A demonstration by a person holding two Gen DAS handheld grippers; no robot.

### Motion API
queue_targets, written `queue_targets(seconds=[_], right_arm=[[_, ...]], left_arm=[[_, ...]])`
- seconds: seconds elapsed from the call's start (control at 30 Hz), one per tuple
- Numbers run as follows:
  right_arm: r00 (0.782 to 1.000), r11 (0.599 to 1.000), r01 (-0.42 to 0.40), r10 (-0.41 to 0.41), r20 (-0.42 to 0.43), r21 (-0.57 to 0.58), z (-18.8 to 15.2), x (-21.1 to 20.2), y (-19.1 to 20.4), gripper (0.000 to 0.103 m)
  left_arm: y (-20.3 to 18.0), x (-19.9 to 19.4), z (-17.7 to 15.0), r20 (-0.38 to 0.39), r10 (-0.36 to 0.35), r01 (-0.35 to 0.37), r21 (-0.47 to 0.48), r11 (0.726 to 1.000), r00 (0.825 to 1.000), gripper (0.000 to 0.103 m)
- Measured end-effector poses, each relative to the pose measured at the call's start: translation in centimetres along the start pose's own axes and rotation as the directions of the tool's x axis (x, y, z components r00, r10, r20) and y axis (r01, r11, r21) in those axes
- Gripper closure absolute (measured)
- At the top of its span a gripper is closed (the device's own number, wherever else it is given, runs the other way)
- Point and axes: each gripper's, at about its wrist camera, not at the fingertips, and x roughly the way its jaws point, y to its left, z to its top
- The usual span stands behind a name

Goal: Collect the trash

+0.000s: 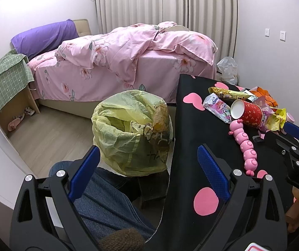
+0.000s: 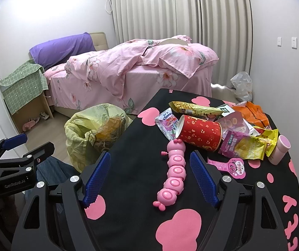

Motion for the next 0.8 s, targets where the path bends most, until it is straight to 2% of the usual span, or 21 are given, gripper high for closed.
queue_targets(seconds=[0.8], right_arm=[[1.000,1.000,0.000,0.000,-0.001,0.003,0.01,-0.06,-0.16,0.028]], left_arm=[[0.07,0.11,-0.30,-0.001,0.005,-0.005,-0.009,1.000,1.000,0.014]])
